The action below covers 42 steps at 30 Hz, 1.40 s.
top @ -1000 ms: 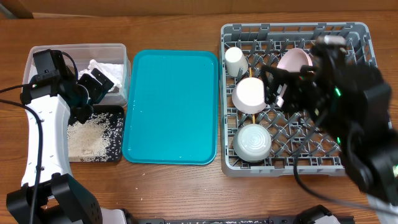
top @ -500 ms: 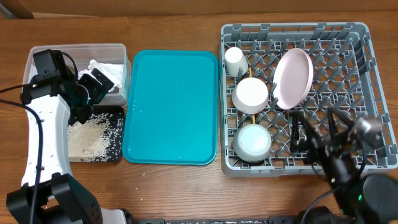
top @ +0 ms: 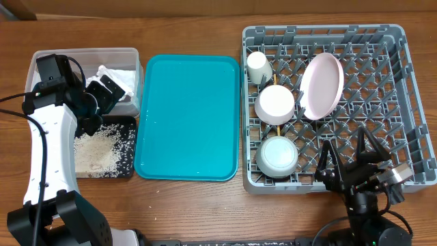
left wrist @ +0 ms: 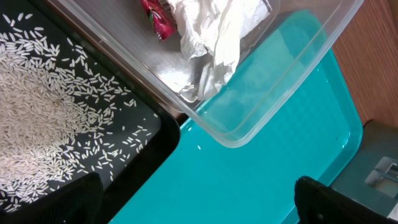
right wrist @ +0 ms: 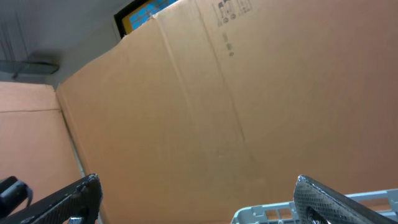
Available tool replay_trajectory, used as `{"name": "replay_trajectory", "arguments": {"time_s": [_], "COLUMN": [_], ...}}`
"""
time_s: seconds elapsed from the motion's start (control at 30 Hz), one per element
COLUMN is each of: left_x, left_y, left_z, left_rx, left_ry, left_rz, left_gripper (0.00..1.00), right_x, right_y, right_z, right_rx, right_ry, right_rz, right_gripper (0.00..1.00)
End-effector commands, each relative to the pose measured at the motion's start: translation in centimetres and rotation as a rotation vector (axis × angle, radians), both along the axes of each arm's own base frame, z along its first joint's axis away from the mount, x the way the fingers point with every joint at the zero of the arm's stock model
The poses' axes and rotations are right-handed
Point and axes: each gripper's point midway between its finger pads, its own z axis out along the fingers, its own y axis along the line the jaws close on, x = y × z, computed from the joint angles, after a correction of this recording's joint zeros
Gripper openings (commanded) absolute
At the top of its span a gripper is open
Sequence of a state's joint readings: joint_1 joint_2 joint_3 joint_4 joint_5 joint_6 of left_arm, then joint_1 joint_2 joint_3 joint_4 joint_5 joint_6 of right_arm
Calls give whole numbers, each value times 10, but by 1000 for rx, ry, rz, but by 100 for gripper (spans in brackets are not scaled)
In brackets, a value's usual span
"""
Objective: Sort waste into correct bins and load items into the dishwasher
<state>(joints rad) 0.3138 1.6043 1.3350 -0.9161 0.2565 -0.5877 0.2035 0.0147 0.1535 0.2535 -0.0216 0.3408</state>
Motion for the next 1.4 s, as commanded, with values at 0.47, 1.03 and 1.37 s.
{"name": "replay_trajectory", "arguments": {"time_s": [0.47, 1.03, 1.37], "left_x": [4, 4, 4], "left_y": [0, 0, 0], "left_z": [9, 9, 9], "left_rx": [20, 19, 20], "left_ry": [-26, -26, -26], "left_rz": [-18, -18, -18], "left_gripper": [100, 100, 100], "right_x": [32, 36, 36], "right_y": [-9, -2, -2], "right_z": [-93, -147, -147], "right_rx": [-21, -192, -192], "right_ry": [248, 436, 437], "right_rz": [-83, -77, -77], "right_gripper": [100, 100, 100]}}
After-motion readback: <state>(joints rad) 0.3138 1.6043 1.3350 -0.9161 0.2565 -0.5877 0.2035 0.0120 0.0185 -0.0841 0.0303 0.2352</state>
